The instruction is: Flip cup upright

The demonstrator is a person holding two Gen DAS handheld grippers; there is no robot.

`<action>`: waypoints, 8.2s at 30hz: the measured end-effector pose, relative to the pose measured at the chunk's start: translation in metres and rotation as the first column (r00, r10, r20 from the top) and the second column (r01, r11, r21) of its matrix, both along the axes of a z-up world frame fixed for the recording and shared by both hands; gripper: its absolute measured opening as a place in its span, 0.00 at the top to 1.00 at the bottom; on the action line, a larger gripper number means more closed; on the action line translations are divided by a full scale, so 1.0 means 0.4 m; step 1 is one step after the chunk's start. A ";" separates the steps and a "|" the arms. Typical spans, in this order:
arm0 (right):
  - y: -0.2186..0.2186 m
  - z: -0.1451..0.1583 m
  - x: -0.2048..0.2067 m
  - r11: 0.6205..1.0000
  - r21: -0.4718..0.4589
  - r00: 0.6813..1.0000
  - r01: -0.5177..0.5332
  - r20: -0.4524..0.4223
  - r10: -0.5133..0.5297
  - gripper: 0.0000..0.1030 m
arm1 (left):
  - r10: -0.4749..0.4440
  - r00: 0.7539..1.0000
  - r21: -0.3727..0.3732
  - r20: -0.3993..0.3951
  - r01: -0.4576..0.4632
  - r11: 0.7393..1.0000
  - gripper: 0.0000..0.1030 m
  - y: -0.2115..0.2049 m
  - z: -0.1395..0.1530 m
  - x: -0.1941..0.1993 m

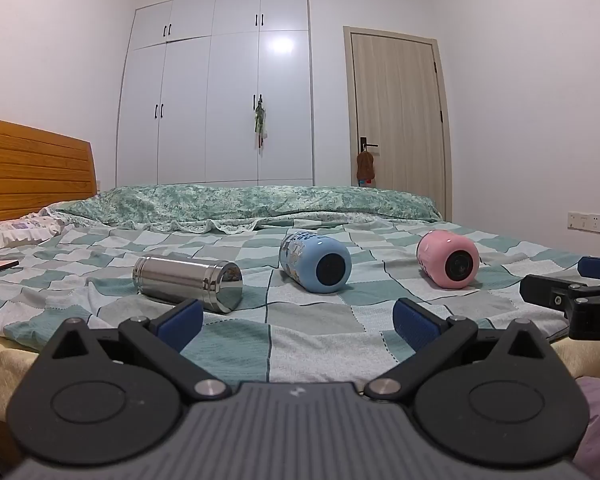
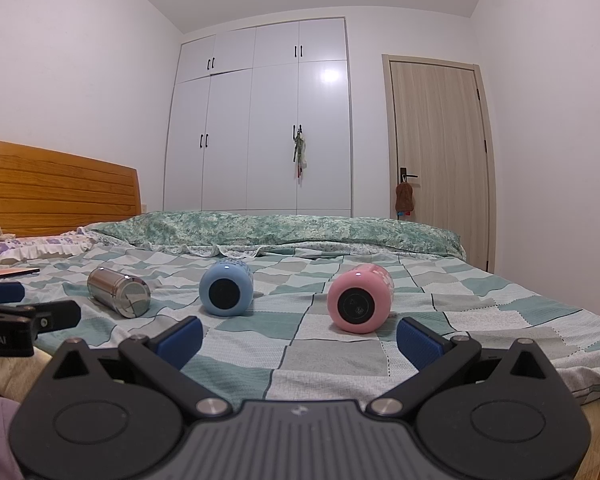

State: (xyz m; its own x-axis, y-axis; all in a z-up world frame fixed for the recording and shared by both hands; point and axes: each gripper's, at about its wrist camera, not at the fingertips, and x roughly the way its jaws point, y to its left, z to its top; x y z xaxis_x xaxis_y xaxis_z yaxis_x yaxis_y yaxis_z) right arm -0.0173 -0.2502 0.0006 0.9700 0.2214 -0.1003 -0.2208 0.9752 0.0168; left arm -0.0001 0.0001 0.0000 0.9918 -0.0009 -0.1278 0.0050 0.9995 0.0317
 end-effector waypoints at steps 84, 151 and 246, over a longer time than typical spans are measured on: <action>0.572 0.040 0.495 0.986 -0.125 0.915 -0.113 -0.399 0.054 0.00 | -0.269 0.820 0.839 -0.506 0.540 0.067 0.37 0.249 -0.099 0.640; 0.200 0.119 0.213 0.942 -0.246 0.917 -0.229 -0.380 0.124 0.00 | -0.206 0.916 0.654 -0.344 0.392 0.648 0.00 -0.039 0.065 0.252; 0.365 0.167 0.479 0.947 0.169 0.639 -0.274 -0.704 0.311 0.39 | -0.101 0.936 0.087 -0.337 0.137 0.987 0.00 0.275 0.120 0.265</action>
State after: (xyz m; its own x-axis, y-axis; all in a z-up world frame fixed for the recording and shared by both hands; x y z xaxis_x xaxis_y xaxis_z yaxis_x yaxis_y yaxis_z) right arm 0.1742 -0.1041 0.0675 0.4872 0.5023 -0.7143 -0.3960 0.8561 0.3319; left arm 0.1060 0.1100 0.0479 0.8867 -0.0843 -0.4545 0.1521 0.9817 0.1147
